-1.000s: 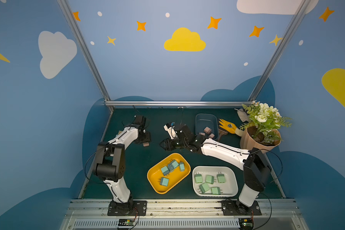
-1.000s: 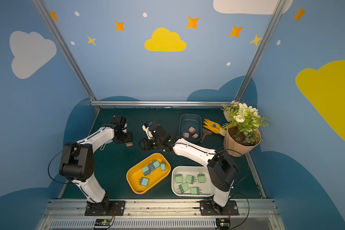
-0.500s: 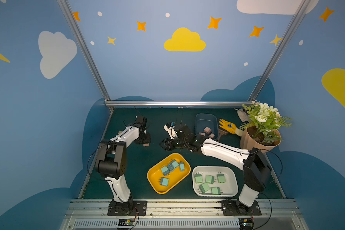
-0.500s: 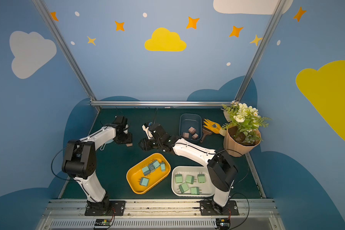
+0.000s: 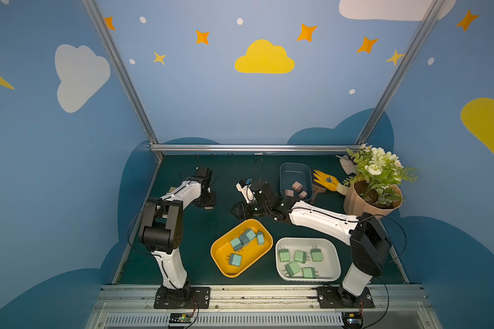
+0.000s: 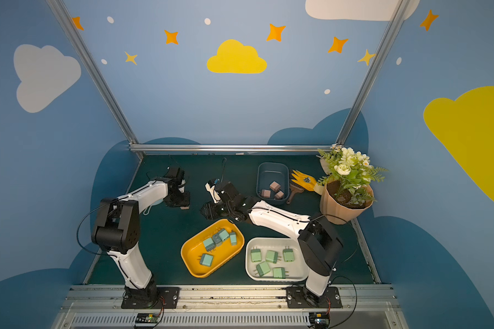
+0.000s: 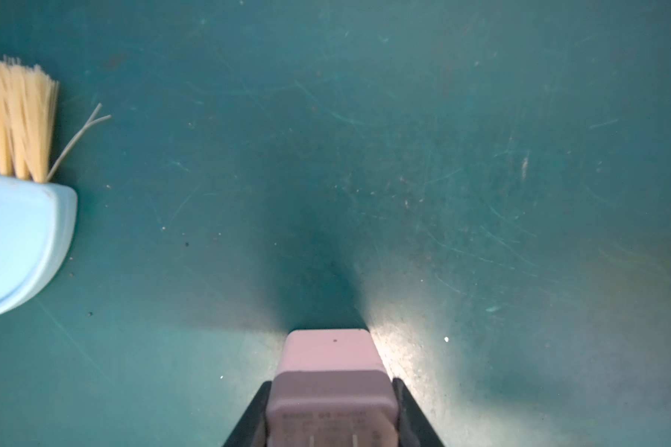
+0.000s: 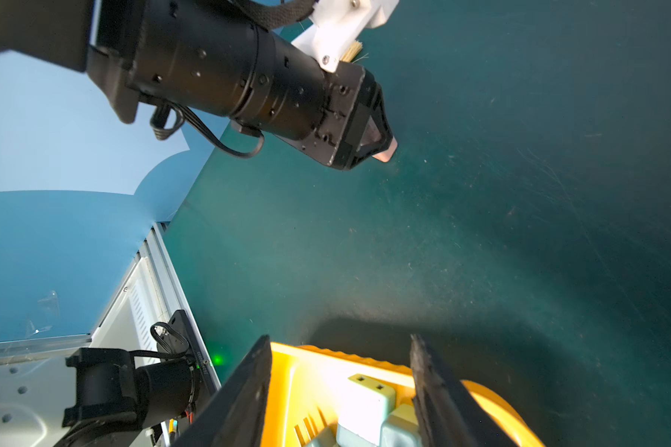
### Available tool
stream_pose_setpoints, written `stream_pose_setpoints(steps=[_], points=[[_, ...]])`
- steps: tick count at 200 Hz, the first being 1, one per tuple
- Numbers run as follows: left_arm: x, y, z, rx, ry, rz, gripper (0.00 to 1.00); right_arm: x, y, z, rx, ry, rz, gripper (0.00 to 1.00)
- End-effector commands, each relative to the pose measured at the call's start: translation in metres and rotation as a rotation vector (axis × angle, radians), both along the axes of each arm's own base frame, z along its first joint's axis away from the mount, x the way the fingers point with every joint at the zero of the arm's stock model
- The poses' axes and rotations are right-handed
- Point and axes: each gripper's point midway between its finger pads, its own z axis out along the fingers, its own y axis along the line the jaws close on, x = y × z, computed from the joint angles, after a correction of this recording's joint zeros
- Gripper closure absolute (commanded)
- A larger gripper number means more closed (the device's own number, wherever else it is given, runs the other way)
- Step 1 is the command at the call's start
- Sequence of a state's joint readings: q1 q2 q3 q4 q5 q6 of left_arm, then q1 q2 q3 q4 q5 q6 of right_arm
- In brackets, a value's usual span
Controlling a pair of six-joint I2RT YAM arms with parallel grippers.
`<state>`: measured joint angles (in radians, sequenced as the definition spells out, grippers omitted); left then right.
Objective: Place the plugs by color into the storage box
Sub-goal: Pick up the plug from the center of the board, then place the plug in the storage box.
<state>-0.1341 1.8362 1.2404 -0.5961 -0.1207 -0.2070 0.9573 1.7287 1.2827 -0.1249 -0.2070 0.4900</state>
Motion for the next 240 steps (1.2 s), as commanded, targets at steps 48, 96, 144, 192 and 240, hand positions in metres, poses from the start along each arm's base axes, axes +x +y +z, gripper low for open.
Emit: stream_pose_setpoints(steps=[48, 96, 144, 192, 240], points=[[-0.012, -0.064, 0.082, -0.083, -0.168, -0.127, 0.63, 0.002, -0.069, 0.051, 0.108, -0.132, -0.104, 0.4], [0.009, -0.15, 0.124, -0.14, -0.248, -0.281, 0.61, 0.015, -0.146, 0.045, 0.096, -0.167, -0.282, 0.39], [0.043, -0.257, 0.137, -0.186, -0.312, -0.471, 0.61, 0.011, -0.208, 0.063, 0.129, -0.321, -0.429, 0.38], [0.065, -0.342, 0.116, -0.241, -0.31, -0.578, 0.61, 0.01, -0.239, 0.065, 0.084, -0.312, -0.491, 0.38], [0.073, -0.382, 0.123, -0.297, -0.357, -0.611, 0.37, 0.009, -0.253, 0.068, 0.059, -0.325, -0.505, 0.37]])
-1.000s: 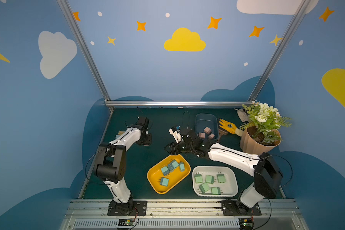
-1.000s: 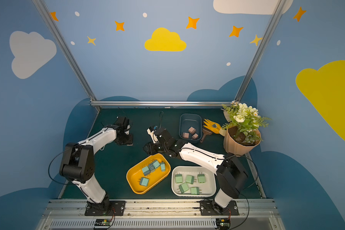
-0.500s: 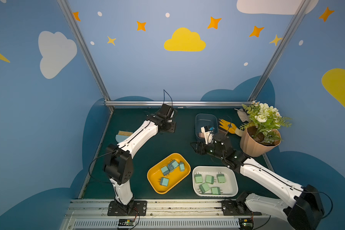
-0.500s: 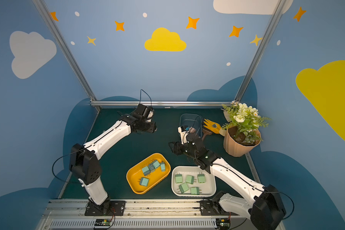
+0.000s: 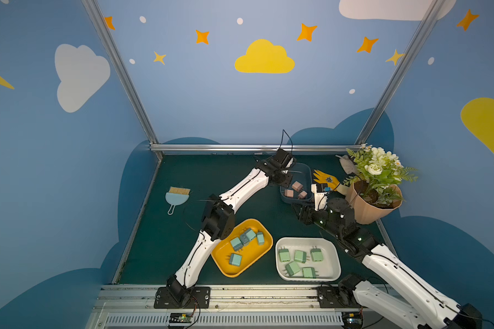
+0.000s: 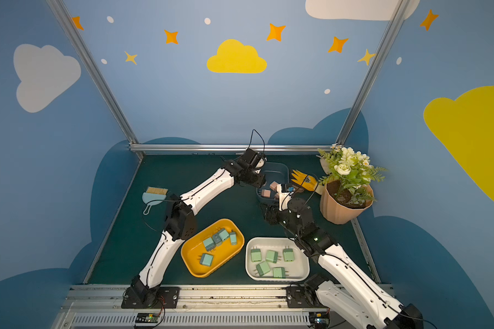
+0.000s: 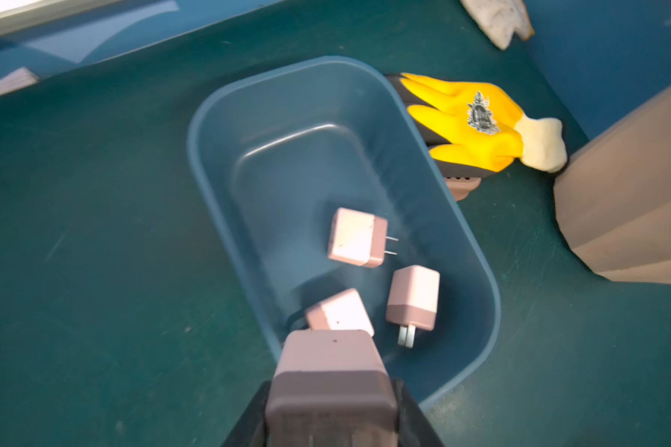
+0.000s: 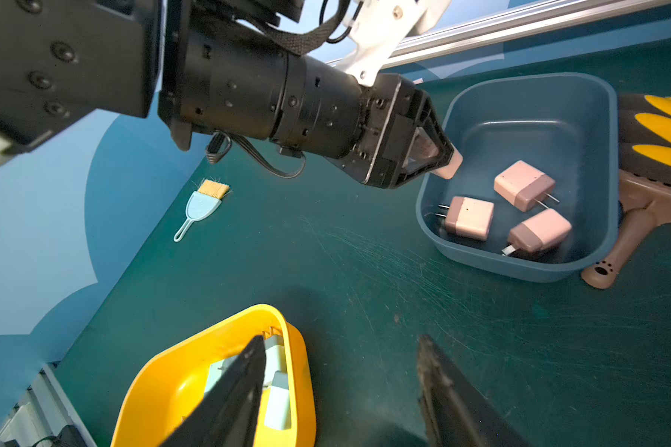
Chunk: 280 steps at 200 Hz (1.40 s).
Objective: Place the plugs by color into the storage box
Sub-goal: Place the plug in the storage box.
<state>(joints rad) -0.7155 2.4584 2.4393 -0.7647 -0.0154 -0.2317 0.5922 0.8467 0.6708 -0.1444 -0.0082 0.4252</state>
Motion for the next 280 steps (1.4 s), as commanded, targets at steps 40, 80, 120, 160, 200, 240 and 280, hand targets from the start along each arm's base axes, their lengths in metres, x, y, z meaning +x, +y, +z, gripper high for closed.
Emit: stream_pose_setpoints(steps=[40, 80, 120, 160, 200, 240, 280], points=[[0.0, 0.001, 0.024, -0.006, -0.032, 0.031, 0.11, 0.004, -0.018, 0.009, -0.015, -0.005, -0.047, 0.35], [-0.003, 0.044, 0.048, 0.111, -0.104, 0.135, 0.11, 0.018, -0.04, 0.008, -0.054, 0.018, -0.139, 0.32], [-0.025, 0.131, 0.093, 0.181, -0.345, 0.259, 0.1, 0.038, -0.091, -0.004, -0.15, 0.023, -0.355, 0.26], [-0.065, 0.287, 0.101, 0.151, -0.535, 0.568, 0.08, 0.052, -0.161, -0.035, -0.363, -0.158, -0.66, 0.2], [-0.106, 0.409, 0.037, 0.127, -0.528, 0.866, 0.08, 0.061, -0.206, -0.072, -0.521, -0.174, -0.773, 0.21], [-0.089, 0.418, -0.01, 0.131, -0.416, 0.823, 0.08, 0.077, -0.21, -0.111, -0.472, -0.182, -0.67, 0.24], [-0.083, 0.419, -0.039, 0.165, -0.435, 0.736, 0.08, 0.099, -0.193, -0.105, -0.422, -0.242, -0.555, 0.23]])
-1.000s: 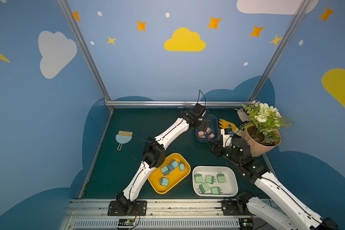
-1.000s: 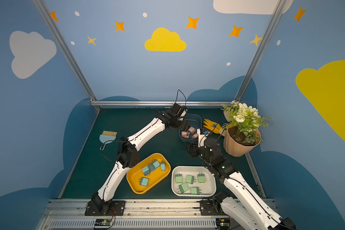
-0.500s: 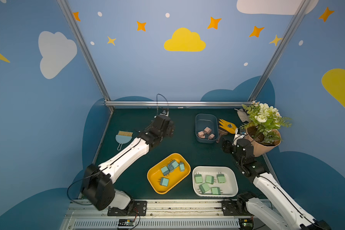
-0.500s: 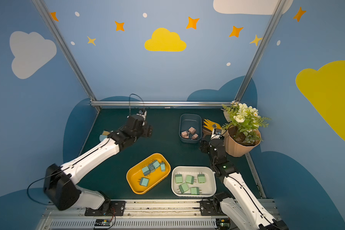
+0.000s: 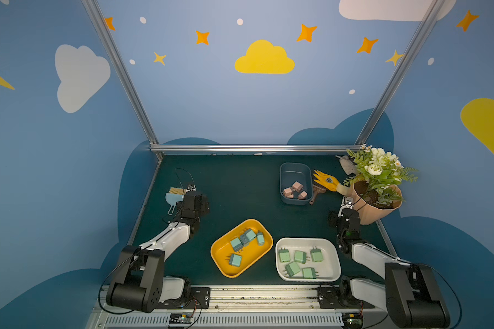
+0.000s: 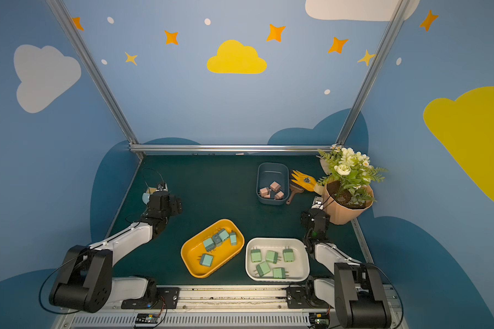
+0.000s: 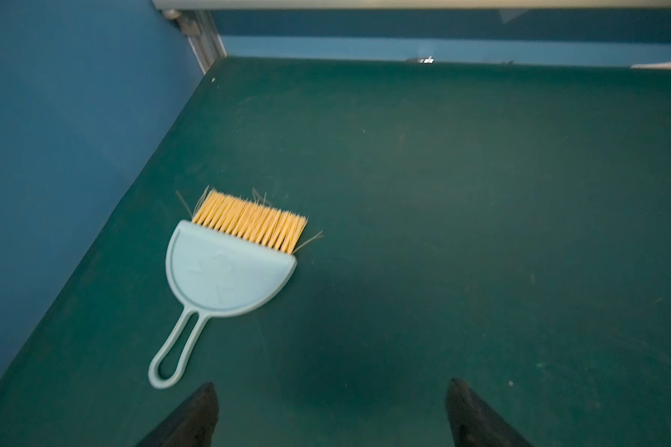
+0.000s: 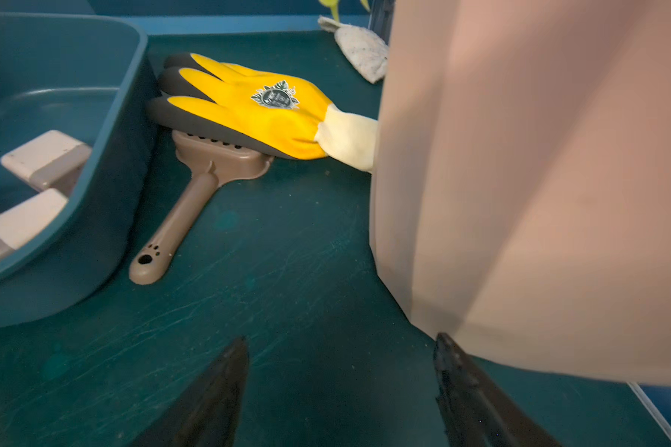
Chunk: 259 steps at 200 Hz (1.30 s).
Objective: Place the plugs by color into the storage box
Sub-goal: Place the plug in the storage box, then reset both arms
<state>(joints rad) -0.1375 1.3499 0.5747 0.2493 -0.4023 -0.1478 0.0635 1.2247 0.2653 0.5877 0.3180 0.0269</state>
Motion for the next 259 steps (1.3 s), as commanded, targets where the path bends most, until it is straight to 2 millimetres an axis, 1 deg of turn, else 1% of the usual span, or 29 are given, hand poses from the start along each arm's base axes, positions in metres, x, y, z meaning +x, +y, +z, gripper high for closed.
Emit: stream_pose_setpoints(steps=[1, 9, 13, 17, 27, 38, 48, 56, 61, 71, 82, 88, 92, 95, 96, 102, 106, 108, 112, 118, 128, 130, 136, 154, 182, 216, 259], points=[[0.008, -0.006, 0.001, 0.008, -0.067, -0.074, 0.08, 0.025, 0.021, 0.036, 0.028, -0.162, 0.136, 0.23], [0.004, -0.005, -0.009, 0.012, -0.078, -0.092, 0.08, 0.03, 0.027, 0.035, 0.041, -0.161, 0.177, 0.22], [0.004, -0.006, -0.01, 0.016, -0.099, -0.104, 0.07, 0.031, 0.03, 0.034, 0.046, -0.156, 0.199, 0.22], [0.005, -0.007, -0.005, 0.018, -0.127, -0.113, 0.07, 0.033, 0.034, 0.034, 0.051, -0.153, 0.219, 0.22], [0.003, -0.017, -0.003, 0.009, -0.128, -0.181, 0.07, 0.036, 0.04, 0.033, 0.064, -0.149, 0.251, 0.21], [0.005, -0.028, 0.0, 0.021, -0.176, -0.258, 0.07, 0.038, 0.045, 0.032, 0.078, -0.155, 0.279, 0.2], [0.008, -0.029, 0.002, 0.046, -0.204, -0.275, 0.07, 0.037, 0.053, 0.025, 0.099, -0.145, 0.323, 0.19], [0.01, -0.032, -0.002, 0.058, -0.198, -0.304, 0.07, 0.039, 0.06, 0.019, 0.111, -0.135, 0.356, 0.19], [0.011, -0.033, -0.006, 0.046, -0.193, -0.318, 0.07, 0.038, 0.067, 0.013, 0.102, -0.126, 0.403, 0.19], [0.015, -0.028, -0.008, 0.031, -0.208, -0.303, 0.07, 0.037, 0.081, 0.011, 0.057, -0.162, 0.51, 0.18], [0.015, -0.02, -0.011, -0.006, -0.206, -0.281, 0.06, 0.042, 0.071, 0.013, 0.069, -0.23, 0.44, 0.15], [0.013, -0.018, -0.017, -0.027, -0.194, -0.28, 0.06, 0.041, 0.062, 0.009, 0.077, -0.209, 0.389, 0.13], [0.013, -0.017, -0.023, -0.042, -0.19, -0.287, 0.06, 0.042, 0.054, 0.007, 0.082, -0.189, 0.346, 0.13], [0.015, -0.018, -0.022, -0.044, -0.214, -0.294, 0.06, 0.043, 0.049, 0.007, 0.088, -0.178, 0.307, 0.13], [0.015, -0.017, -0.024, -0.046, -0.212, -0.295, 0.06, 0.043, 0.046, 0.006, 0.088, -0.173, 0.293, 0.13], [0.017, -0.016, -0.019, -0.046, -0.26, -0.297, 0.06, 0.046, 0.033, 0.005, 0.099, -0.152, 0.202, 0.13], [0.016, -0.016, -0.018, -0.053, -0.254, -0.295, 0.05, 0.049, 0.022, 0.005, 0.11, -0.145, 0.131, 0.12], [0.015, -0.015, -0.021, -0.059, -0.23, -0.291, 0.05, 0.05, 0.019, 0.005, 0.119, -0.142, 0.106, 0.12], [0.016, -0.014, -0.02, -0.06, -0.214, -0.283, 0.05, 0.052, 0.022, 0.004, 0.103, -0.127, 0.132, 0.11], [0.017, -0.012, -0.025, -0.068, -0.168, -0.269, 0.04, 0.056, 0.027, 0.003, 0.084, -0.116, 0.164, 0.1], [0.017, -0.01, -0.024, -0.069, -0.206, -0.262, 0.0, 0.055, 0.027, 0.005, 0.078, -0.144, 0.155, 0.06], [0.016, -0.009, -0.026, -0.066, -0.209, -0.261, 0.0, 0.055, 0.025, 0.005, 0.076, -0.15, 0.15, 0.06], [0.018, -0.007, -0.022, -0.056, -0.236, -0.249, 0.0, 0.055, 0.025, 0.005, 0.075, -0.152, 0.147, 0.06], [0.017, -0.008, -0.024, -0.066, -0.196, -0.247, 0.0, 0.054, 0.025, 0.003, 0.079, -0.138, 0.146, 0.06], [0.017, -0.008, -0.022, -0.056, -0.231, -0.256, 0.0, 0.055, 0.025, 0.005, 0.075, -0.148, 0.145, 0.06], [0.019, -0.008, -0.025, -0.064, -0.212, -0.255, 0.0, 0.055, 0.025, 0.004, 0.076, -0.144, 0.145, 0.06], [0.018, -0.008, -0.023, -0.065, -0.221, -0.257, 0.0, 0.054, 0.025, 0.004, 0.073, -0.146, 0.143, 0.06]])
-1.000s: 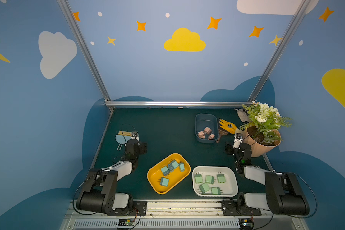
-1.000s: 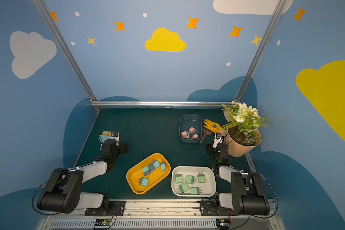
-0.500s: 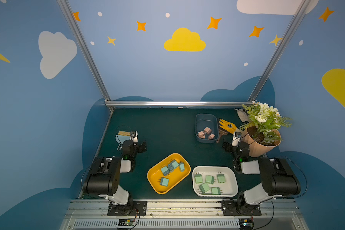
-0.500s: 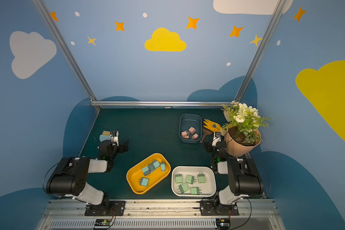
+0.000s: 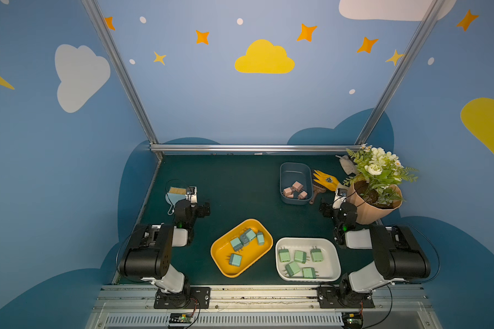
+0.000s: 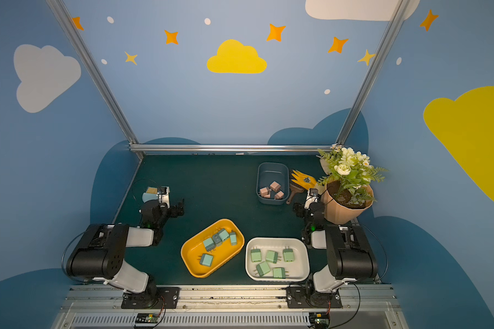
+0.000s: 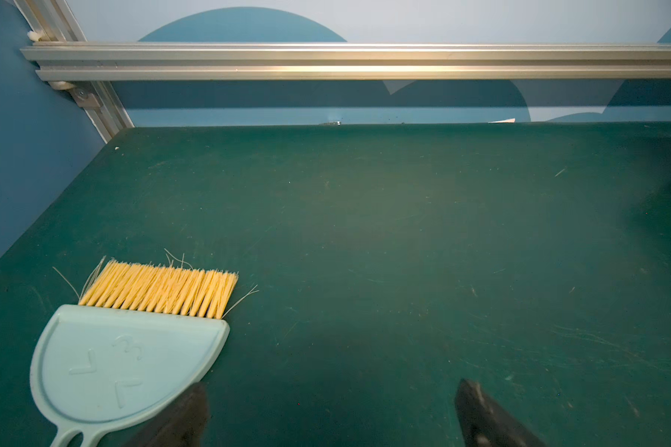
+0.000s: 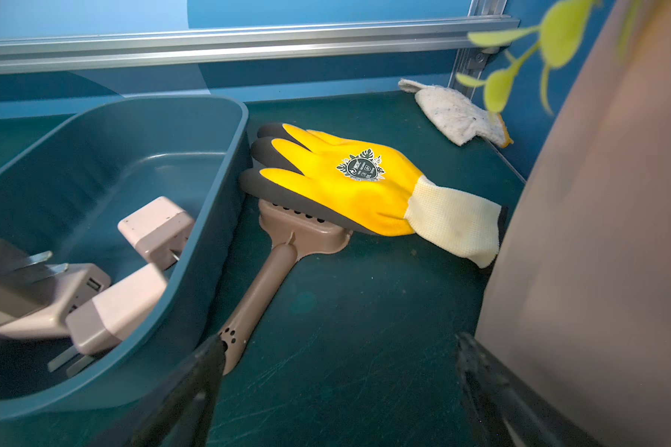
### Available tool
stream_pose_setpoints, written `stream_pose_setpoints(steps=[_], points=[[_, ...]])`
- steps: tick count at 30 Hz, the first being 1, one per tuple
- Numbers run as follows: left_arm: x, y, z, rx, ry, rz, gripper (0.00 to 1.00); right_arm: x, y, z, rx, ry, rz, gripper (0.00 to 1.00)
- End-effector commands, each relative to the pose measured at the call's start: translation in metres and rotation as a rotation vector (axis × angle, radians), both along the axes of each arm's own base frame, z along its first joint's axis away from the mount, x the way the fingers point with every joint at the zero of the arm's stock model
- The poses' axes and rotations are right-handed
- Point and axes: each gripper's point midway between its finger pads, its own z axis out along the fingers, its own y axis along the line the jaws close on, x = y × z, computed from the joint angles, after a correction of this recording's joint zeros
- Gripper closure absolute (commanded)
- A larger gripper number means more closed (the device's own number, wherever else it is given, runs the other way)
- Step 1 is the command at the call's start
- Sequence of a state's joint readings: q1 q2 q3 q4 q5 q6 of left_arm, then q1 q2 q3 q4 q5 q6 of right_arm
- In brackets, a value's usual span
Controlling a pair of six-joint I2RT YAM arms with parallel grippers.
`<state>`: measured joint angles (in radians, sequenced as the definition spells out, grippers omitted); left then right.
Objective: Place the plugs by color into the storage box
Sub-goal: Reset both arms
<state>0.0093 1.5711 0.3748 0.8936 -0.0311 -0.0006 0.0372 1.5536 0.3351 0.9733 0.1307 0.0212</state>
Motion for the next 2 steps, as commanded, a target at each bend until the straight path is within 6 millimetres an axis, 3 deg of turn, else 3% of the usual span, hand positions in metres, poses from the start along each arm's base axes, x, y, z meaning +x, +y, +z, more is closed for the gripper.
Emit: stream_pose_setpoints(steps=[1, 2], points=[[0.0023, -0.0004, 0.0057, -0.006, -0.027, -0.007, 0.0, 0.003, 0.0002, 0.0058, 0.002, -0.024, -0.007, 0.06], [0.0013, -0.001, 0.0063, -0.004, -0.033, -0.012, 0.0, 0.003, 0.0002, 0.0058, 0.003, -0.024, -0.006, 0.06]])
